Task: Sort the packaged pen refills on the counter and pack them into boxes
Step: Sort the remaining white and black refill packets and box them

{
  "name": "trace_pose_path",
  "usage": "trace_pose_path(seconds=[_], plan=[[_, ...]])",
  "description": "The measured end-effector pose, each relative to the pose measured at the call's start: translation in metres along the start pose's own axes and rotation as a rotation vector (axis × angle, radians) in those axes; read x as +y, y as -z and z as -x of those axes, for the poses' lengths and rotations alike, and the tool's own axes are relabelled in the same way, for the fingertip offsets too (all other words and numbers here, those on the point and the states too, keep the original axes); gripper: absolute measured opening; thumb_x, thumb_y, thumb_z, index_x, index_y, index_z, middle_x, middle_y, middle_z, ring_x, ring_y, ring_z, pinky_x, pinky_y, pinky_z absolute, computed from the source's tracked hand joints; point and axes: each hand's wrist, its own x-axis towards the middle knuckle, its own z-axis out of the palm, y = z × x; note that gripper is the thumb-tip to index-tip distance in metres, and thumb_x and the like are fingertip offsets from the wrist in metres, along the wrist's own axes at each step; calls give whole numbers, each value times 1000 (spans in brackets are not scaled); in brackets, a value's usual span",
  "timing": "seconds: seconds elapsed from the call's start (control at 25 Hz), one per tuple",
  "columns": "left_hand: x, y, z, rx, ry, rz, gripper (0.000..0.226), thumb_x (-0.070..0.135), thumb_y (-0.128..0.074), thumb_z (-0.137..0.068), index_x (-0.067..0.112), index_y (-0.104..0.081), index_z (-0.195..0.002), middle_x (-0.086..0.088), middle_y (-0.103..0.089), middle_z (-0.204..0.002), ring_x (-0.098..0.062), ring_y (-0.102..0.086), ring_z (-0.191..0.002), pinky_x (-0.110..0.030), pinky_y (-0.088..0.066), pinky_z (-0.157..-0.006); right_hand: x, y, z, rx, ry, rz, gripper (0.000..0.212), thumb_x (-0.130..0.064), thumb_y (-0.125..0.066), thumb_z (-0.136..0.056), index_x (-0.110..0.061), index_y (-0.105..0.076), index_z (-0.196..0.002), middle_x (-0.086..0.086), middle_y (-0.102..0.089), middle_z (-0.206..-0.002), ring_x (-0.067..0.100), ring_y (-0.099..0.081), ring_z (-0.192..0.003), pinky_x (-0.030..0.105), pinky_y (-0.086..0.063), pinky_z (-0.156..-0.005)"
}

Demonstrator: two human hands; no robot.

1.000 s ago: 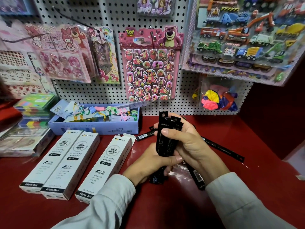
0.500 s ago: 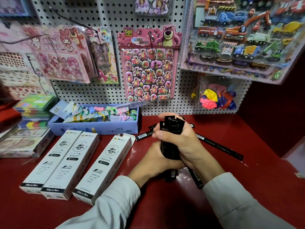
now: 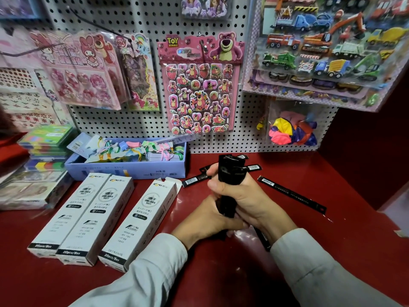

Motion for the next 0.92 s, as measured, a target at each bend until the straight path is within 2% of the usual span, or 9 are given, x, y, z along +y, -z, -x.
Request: trace_pose_path(seconds=[0.12, 0.24, 0.28, 0.36, 0.44, 0.56, 0.72, 0.76, 0.92], plan=[[4, 8, 13, -58, 121, 36, 13, 11, -78, -77, 19, -68, -77, -1, -60, -48, -13, -54, -41, -20, -46, -49, -2, 2, -1, -47, -34, -112, 19, -3, -68, -78, -12, -66, -95, 4, -61, -71, 20, -58, -65, 34, -49, -70], [19, 18, 19, -75, 210, 103, 12, 20, -76, -78, 18, -71, -66, -2, -52, -41, -18, -51, -42, -23, -48, -58, -12, 8, -1, -257, -96, -153, 39, 1, -59, -85, -8, -59, -123, 17, -67, -106, 31, -66, -102, 41, -52, -94], [26, 22, 20, -69, 240, 124, 17, 20, -76, -77, 19, -70, -62, 0, -47, -39, -15, -47, -38, -27, -49, -60, -14, 8, -1, -271, -121, -117, 40, 0, -59, -88, -6, -56, -127, 19, -67, -115, 30, -66, -106, 40, -53, -94], [39, 30, 20, -73, 311, 106, 23, 18, -78, -77, 19, -67, -56, 3, -43, -38, -9, -43, -33, -28, -53, -57, -14, 3, -1, -200, -154, -3, 32, -8, -61, -90, -3, -57, -122, 21, -68, -115, 29, -70, -93, 39, -61, -76], [45, 37, 20, -72, 372, -26, 23, 13, -79, -76, 19, -69, -57, 1, -47, -41, -9, -49, -37, -21, -49, -46, -12, -5, 1, -109, -156, 136, 27, -14, -59, -91, 3, -60, -113, 22, -72, -97, 35, -68, -67, 43, -58, -55], [45, 41, 24, -1, 358, -187, 20, 6, -79, -74, 16, -70, -59, -3, -55, -47, -12, -49, -37, -21, -46, -43, -7, -18, 4, -45, -165, 156, 28, -9, -55, -98, 16, -54, -109, 31, -65, -75, 39, -64, -55, 54, -54, -54], [48, 50, 26, 31, 403, -297, 12, -5, -73, -72, 3, -66, -77, -18, -63, -71, -12, -48, -34, -22, -46, -42, -6, -26, 6, 12, -151, 202, 32, -9, -60, -96, 22, -52, -98, 53, -53, -84, 71, -51, -64, 79, -41, -62], [49, 53, 27, 17, 422, -338, 13, -6, -72, -72, 3, -66, -78, -16, -64, -70, -11, -48, -33, -22, -45, -42, -5, -28, 7, 19, -151, 204, 33, -9, -60, -95, 23, -51, -97, 56, -51, -87, 71, -49, -67, 81, -39, -65], [55, 54, 37, 60, 397, -386, 14, -2, -75, -74, 5, -64, -70, 3, -55, -39, -10, -50, -33, -20, -44, -45, 1, -34, 4, 100, -95, 228, 25, -6, -60, -95, 19, -56, -93, 48, -60, -88, 47, -62, -68, 65, -51, -62]])
